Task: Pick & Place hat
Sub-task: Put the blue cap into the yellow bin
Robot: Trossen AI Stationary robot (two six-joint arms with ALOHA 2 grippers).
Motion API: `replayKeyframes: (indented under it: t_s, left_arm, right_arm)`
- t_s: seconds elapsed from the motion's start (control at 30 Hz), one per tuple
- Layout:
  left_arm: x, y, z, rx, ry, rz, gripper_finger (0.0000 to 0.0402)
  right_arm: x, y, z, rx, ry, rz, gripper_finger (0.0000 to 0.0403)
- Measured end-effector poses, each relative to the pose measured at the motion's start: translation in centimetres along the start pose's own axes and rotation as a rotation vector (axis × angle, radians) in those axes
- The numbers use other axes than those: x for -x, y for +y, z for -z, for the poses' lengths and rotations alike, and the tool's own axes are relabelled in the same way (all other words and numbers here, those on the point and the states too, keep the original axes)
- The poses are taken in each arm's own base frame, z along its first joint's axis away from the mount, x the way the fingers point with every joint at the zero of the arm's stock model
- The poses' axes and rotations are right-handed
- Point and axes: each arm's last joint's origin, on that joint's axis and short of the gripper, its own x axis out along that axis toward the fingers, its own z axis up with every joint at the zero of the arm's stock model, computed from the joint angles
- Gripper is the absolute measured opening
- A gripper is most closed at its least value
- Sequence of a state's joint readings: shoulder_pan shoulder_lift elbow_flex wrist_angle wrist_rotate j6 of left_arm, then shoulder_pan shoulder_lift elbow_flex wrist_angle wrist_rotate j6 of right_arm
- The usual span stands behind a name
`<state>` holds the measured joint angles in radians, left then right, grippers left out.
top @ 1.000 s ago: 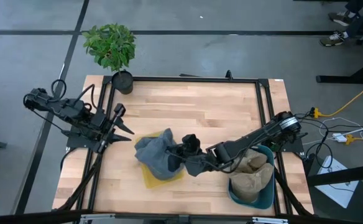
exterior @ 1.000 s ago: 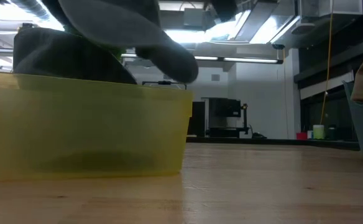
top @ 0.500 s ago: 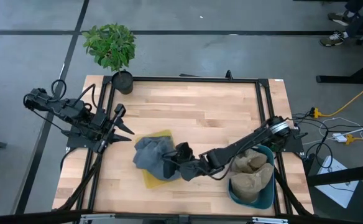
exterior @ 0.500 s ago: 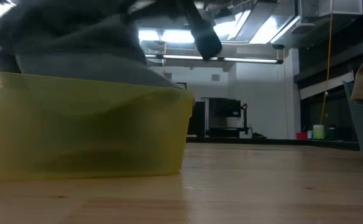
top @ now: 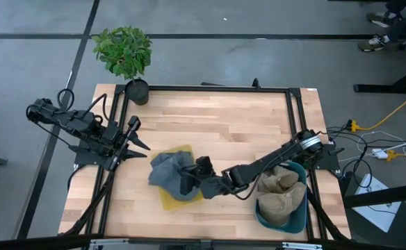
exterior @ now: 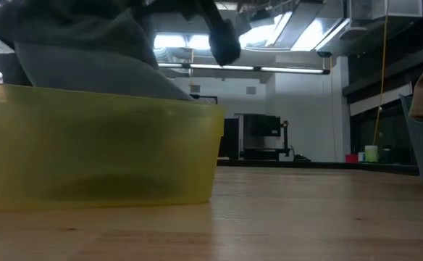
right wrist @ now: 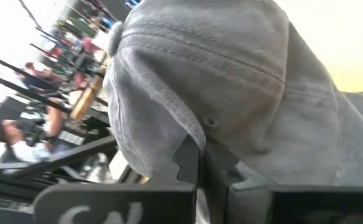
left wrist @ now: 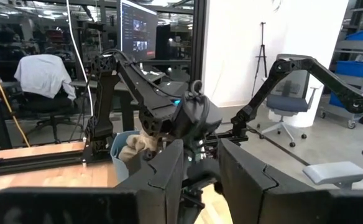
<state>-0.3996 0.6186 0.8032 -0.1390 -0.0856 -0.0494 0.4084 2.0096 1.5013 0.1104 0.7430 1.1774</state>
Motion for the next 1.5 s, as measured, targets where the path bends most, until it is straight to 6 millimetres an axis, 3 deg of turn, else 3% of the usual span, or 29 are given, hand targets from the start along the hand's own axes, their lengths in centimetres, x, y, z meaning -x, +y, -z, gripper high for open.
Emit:
replayKeyframes:
  t_s: [0.37, 0.67, 0.9, 1.13, 1.5]
  left_arm:
    - [0.0, 0.0, 0.0, 0.000, 0.000, 0.001, 0.0098]
    - [0.0, 0.0, 0.0, 0.016, 0.004, 0.001, 0.0098]
    - [0.0, 0.0, 0.4, 0.016, 0.046, -0.002, 0.0098]
    - [0.0, 0.0, 0.5, 0.015, 0.052, -0.002, 0.0098]
    - [0.0, 0.0, 0.5, 0.049, 0.055, -0.003, 0.0098]
  right_arm:
    - [0.1, 0.6, 0.2, -0.039, 0.021, -0.066, 0.0007]
    - [-0.2, -1.4, 1.2, 0.023, 0.036, 0.096, 0.0007]
    - [-2.3, -3.2, 2.4, 0.033, 0.153, 0.106, 0.0013]
    - [-3.6, -4.1, 2.1, 0.189, 0.238, 0.081, 0.0060]
    - [-4.0, -2.9, 0.8, 0.444, 0.277, -0.086, 0.0178]
